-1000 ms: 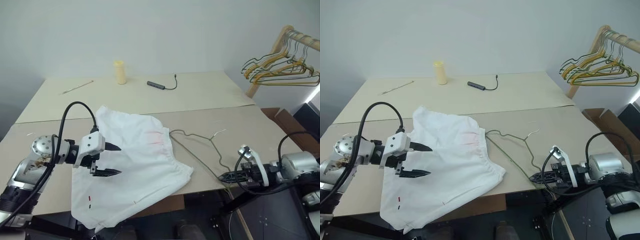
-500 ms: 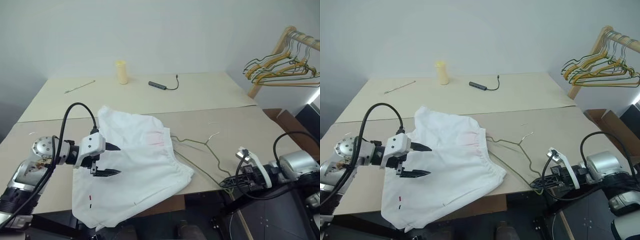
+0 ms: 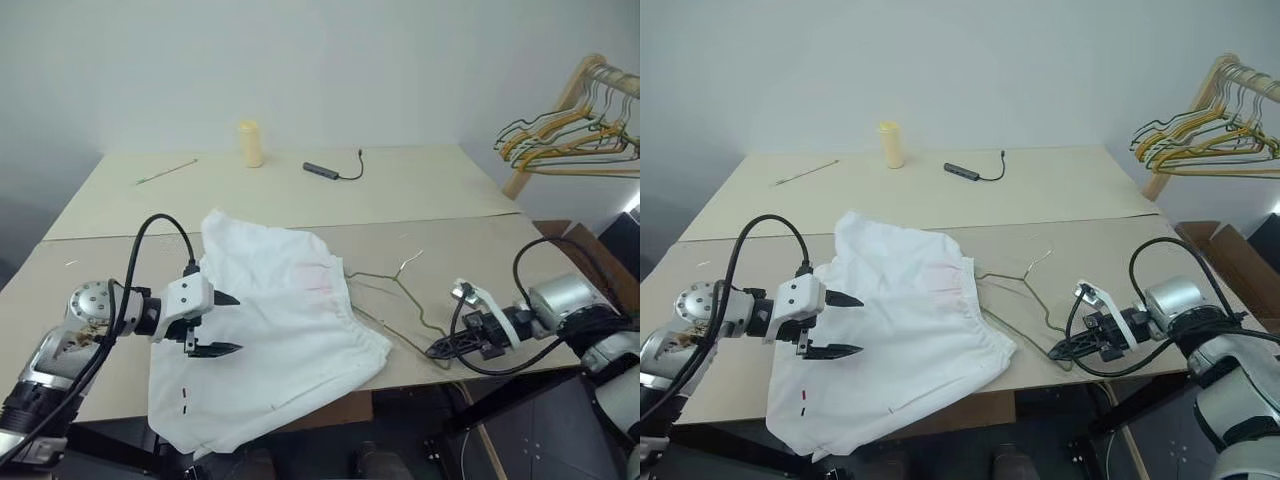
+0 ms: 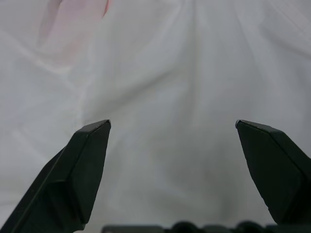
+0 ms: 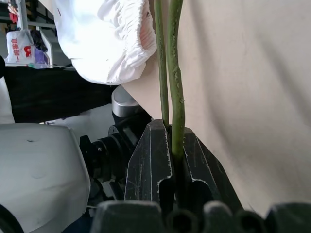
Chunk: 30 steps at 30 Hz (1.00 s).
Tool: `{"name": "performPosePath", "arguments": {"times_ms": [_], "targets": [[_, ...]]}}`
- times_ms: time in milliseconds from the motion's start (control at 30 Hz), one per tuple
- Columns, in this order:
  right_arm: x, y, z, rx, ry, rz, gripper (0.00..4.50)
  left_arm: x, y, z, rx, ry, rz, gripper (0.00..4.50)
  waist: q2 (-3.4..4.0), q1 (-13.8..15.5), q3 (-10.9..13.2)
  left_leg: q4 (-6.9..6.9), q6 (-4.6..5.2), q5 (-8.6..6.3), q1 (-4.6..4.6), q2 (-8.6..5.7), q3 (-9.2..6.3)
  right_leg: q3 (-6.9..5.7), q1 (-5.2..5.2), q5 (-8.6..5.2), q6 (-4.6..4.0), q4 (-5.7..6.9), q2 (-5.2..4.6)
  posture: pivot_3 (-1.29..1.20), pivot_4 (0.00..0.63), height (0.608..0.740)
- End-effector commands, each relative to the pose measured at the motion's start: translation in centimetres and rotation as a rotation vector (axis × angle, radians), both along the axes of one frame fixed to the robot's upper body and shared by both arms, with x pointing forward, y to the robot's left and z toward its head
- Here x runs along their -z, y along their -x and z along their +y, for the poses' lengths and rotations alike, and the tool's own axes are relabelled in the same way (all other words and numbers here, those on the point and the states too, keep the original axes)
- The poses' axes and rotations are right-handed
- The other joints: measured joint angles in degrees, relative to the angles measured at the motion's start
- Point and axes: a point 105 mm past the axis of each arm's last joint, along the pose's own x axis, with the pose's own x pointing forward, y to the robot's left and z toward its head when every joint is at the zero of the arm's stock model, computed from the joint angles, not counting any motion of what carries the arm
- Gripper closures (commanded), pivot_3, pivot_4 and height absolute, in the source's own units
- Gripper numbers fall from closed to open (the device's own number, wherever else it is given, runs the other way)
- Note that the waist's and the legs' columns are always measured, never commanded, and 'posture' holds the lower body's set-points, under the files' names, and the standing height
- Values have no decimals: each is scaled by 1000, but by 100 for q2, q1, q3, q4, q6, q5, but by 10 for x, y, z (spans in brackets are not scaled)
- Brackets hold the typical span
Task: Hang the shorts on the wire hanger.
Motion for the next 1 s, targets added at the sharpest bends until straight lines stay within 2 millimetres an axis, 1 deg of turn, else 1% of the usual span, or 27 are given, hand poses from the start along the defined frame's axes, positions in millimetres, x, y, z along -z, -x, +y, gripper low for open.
{"name": "performPosePath", "arguments": {"times_ms": [33, 233, 400, 500, 667, 867, 1000], "targets": [[-16, -13, 7, -10, -75, -41, 4500, -7, 0, -5, 20, -9, -53, 26, 0, -11, 0, 0, 0, 0, 1, 0, 0, 0, 0, 0, 0, 2, 1, 41, 0, 740], [-16, -30, 10, 29, -56, -68, 4500, -5, 3, -5, 10, -12, -49, 26, 1, -8, -1, 0, 0, 0, 6, 2, -2, 2, 1, 1, -4, 8, 5, 62, 0, 740], [-14, -30, 15, -7, -57, -75, 4500, -2, 8, -1, -6, -21, -43, 26, 2, 86, 0, 0, 0, 0, 0, 1, -1, 2, -3, 1, -3, 7, 2, 71, 0, 740], [-12, -36, 18, 3, -52, -94, 4500, 1, 9, -1, -11, -25, -41, 26, 3, 134, 0, 0, 0, 0, 1, 2, 0, 1, -4, 1, -4, 10, 3, 74, 0, 740], [-19, -52, 19, 87, -83, -148, 4500, 2, 11, -4, -8, -19, -40, 26, 7, 153, 0, 1, 0, 0, 4, 4, 0, 1, -2, 2, -6, 12, 7, 73, 0, 740], [-23, -59, 16, 143, -106, -180, 4500, 5, 10, -5, -7, -25, -43, 26, 9, 200, 1, 2, 0, 0, -4, 3, -1, 0, -6, 2, -5, 10, 7, 67, 0, 740], [-34, -73, 16, 192, -139, -297, 4500, 6, 8, -6, -13, -20, -49, 26, 12, 214, 2, 2, 0, 0, -5, 3, 0, 0, -7, 2, -6, 12, 7, 57, 0, 740]]}}
